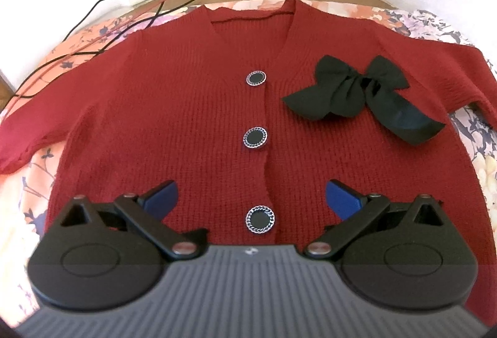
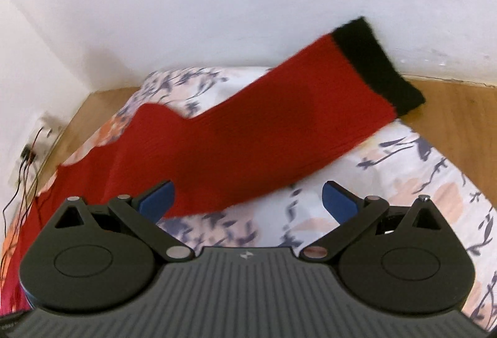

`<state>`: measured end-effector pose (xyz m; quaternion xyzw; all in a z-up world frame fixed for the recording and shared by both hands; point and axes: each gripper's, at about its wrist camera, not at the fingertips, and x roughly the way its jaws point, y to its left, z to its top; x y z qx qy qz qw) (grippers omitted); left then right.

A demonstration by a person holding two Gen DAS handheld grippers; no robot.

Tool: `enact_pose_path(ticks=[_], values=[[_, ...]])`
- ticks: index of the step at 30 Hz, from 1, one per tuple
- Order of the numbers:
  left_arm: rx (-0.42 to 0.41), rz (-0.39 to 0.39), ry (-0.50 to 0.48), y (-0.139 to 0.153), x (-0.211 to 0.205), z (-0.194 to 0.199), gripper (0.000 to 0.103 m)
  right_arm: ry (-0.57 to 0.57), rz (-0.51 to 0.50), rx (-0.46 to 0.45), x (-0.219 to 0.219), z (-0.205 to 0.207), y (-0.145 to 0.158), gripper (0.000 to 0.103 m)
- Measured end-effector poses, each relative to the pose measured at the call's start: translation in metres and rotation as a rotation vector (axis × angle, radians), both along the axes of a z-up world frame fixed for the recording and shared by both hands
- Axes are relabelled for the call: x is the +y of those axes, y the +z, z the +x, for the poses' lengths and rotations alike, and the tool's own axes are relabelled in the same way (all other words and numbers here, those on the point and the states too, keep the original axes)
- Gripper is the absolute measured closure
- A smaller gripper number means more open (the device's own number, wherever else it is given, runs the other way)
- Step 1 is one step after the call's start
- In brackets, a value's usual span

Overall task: Fold small clothes
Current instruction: 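Grasp the black-cuffed sleeve with the right gripper and lift it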

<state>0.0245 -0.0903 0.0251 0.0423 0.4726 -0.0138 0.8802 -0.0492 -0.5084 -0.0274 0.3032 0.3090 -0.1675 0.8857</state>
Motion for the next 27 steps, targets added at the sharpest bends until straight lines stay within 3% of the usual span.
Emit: enact_pose_path(ticks=[8,18,20,23,26,27], values=[[0.017,0.014,-0.010,-0.004,-0.008,0.003,0.000,-0.025,-0.025,-0.025,-0.021,0.013,-0.012,0.000],[0.038,0.028,0.007,-0.007,-0.009,0.004,0.000,-0.056,-0.011,-0.117,-0.031,0.016,-0.020,0.000],[0.040,0.027,0.011,-0.008,-0.009,0.003,0.000,-0.071,-0.017,-0.127,-0.032,0.015,-0.020,0.004],[0.044,0.026,0.019,-0.009,-0.007,0.002,0.000,-0.099,-0.057,-0.117,-0.031,0.017,-0.020,0.020],[0.046,0.020,0.028,-0.010,-0.005,0.001,0.000,-0.136,-0.104,-0.099,-0.030,0.014,-0.020,0.048],[0.045,0.018,0.028,-0.010,-0.005,0.000,0.000,-0.155,-0.109,-0.096,-0.030,0.013,-0.021,0.062]])
